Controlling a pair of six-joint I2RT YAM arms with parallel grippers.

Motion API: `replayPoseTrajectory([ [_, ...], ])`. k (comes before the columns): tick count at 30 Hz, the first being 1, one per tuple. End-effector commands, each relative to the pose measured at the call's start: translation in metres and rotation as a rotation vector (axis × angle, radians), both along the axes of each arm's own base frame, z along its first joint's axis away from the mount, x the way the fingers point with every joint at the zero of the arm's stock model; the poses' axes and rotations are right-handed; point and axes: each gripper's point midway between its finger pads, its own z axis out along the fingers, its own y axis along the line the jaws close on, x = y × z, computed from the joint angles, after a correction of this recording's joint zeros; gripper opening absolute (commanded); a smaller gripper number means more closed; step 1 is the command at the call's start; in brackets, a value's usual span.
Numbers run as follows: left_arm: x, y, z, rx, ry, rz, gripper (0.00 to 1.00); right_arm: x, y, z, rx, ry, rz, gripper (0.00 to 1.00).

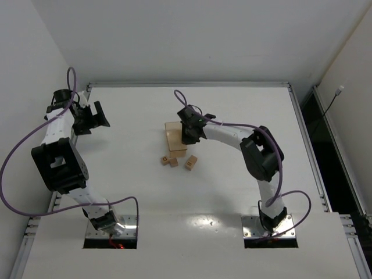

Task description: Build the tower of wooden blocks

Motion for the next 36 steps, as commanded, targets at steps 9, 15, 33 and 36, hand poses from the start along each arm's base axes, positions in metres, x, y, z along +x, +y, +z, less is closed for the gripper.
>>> replayPoseTrajectory([
  [9, 0.009, -0.002, 0.009, -0.041, -0.055, -0.017, 0.97, -0.035, -0.002, 0.056, 0.109, -0.090, 0.174, 0.00],
  [15, 0.009, -0.004, 0.010, -0.049, -0.058, -0.022, 0.97, 0.012, 0.038, 0.123, 0.200, -0.339, 0.393, 0.00],
  [33, 0.007, -0.003, 0.001, -0.048, -0.030, -0.024, 0.97, 0.197, -0.075, 0.160, -0.123, -0.801, 0.898, 0.00],
  [36, 0.007, -0.004, 0.002, -0.056, -0.033, -0.028, 0.97, 0.203, -0.074, 0.143, -0.100, -0.764, 0.973, 0.00],
])
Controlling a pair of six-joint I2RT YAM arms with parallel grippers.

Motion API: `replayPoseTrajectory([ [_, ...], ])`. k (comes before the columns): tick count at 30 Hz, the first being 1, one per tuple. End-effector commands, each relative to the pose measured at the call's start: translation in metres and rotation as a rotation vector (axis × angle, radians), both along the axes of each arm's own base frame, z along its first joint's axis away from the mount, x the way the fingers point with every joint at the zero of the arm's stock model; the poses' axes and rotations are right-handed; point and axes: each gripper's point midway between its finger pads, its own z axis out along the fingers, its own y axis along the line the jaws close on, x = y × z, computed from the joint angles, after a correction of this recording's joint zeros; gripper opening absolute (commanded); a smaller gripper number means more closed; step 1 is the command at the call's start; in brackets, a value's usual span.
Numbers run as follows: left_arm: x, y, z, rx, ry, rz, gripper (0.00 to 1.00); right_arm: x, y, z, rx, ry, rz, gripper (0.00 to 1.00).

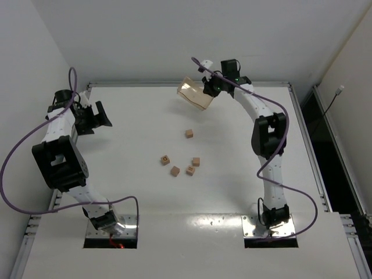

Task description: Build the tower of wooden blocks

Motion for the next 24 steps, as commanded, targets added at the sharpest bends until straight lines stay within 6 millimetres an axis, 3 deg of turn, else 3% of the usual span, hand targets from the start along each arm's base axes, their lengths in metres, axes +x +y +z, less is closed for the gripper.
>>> replayPoseTrajectory([
  [1, 0.004, 0.004, 0.006, -0.007, -0.027, 0.000, 0.97, -0.006, 0.025, 0.024, 0.008, -0.068, 0.222, 0.00],
  [2, 0.004, 0.004, 0.006, -0.007, -0.027, 0.000, 0.97, -0.005, 0.026, 0.025, -0.001, -0.076, 0.241, 0.00],
  [10, 0.006, 0.006, 0.008, 0.004, -0.033, 0.004, 0.97, -0.038, 0.030, -0.035, -0.067, 0.058, 0.399, 0.00],
  [15, 0.006, 0.003, 0.010, -0.016, -0.037, 0.002, 0.97, -0.037, 0.022, -0.058, -0.171, 0.087, 0.358, 0.00],
  [22, 0.002, 0.001, 0.009, -0.020, -0.028, 0.002, 0.96, -0.041, 0.025, -0.069, -0.266, 0.092, 0.370, 0.00],
  [24, 0.002, 0.001, 0.009, -0.020, -0.028, 0.002, 0.96, -0.058, 0.031, -0.079, -0.302, 0.119, 0.438, 0.00],
])
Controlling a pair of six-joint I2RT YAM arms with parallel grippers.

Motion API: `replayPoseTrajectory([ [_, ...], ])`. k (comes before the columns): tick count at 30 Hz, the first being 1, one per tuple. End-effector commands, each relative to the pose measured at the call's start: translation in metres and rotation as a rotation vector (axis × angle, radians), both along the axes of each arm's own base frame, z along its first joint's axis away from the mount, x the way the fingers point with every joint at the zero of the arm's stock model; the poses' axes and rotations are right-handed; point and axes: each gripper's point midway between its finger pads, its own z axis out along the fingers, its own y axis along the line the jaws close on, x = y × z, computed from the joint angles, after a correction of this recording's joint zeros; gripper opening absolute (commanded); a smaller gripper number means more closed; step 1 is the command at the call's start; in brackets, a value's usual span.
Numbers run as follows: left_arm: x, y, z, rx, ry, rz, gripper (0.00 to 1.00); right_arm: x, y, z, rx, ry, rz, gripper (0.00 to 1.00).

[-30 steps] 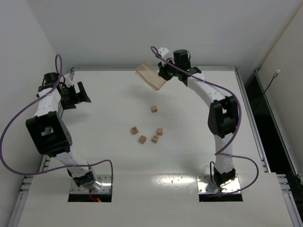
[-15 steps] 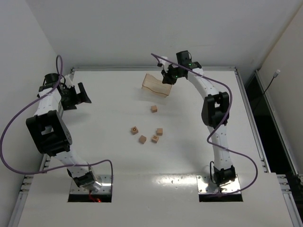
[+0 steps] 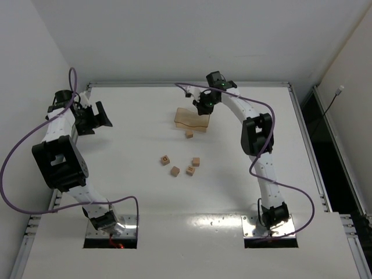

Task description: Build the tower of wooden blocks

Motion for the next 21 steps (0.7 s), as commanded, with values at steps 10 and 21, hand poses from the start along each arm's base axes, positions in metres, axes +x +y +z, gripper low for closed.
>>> replayPoseTrajectory([
  [10, 0.004, 0.004, 0.011, -0.002, -0.039, 0.008, 0.96, -0.088, 0.022, 0.017, -0.040, 0.121, 0.304, 0.00],
  [21, 0.001, -0.002, 0.008, -0.031, -0.044, 0.001, 0.96, -0.175, 0.032, 0.025, 0.014, 0.244, 0.339, 0.00],
])
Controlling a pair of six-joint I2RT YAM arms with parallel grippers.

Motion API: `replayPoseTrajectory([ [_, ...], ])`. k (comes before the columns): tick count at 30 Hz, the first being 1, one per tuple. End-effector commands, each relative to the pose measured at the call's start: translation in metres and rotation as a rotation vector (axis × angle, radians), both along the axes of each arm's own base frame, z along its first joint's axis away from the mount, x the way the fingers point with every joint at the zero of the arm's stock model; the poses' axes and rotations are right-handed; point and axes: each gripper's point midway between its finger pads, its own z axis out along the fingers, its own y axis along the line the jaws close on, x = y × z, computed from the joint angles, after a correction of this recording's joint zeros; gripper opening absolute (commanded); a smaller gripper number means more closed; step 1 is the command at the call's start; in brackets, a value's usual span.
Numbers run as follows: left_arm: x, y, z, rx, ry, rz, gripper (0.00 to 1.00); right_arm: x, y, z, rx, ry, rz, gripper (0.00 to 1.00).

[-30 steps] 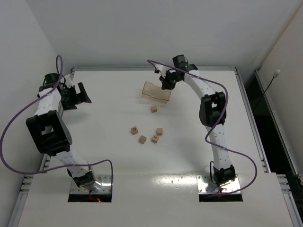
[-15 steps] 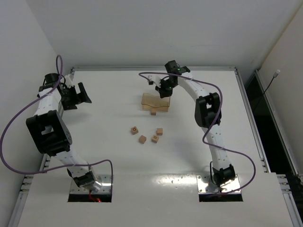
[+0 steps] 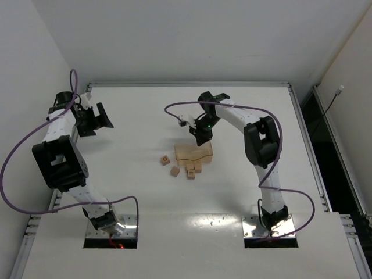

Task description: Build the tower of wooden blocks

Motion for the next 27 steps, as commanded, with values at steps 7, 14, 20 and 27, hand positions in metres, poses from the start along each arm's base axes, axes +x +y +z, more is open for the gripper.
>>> replayPoseTrajectory([
  [7, -0.001, -0.001, 0.014, -0.009, -0.066, 0.004, 0.96, 0.050, 0.019, 0.070, 0.240, -0.176, -0.409, 0.00],
  [14, 0.001, 0.002, 0.018, 0.008, -0.081, 0.009, 0.95, 0.157, -0.059, 0.131, 0.194, -0.424, -1.049, 0.00],
  [20, 0.004, -0.001, 0.021, 0.022, -0.095, 0.001, 0.95, 0.196, -0.155, 0.134, 0.107, -0.335, -1.355, 0.00],
  [27, 0.006, -0.006, 0.019, 0.026, -0.097, -0.006, 0.95, 0.195, -0.260, 0.111, 0.122, -0.221, -1.486, 0.00],
])
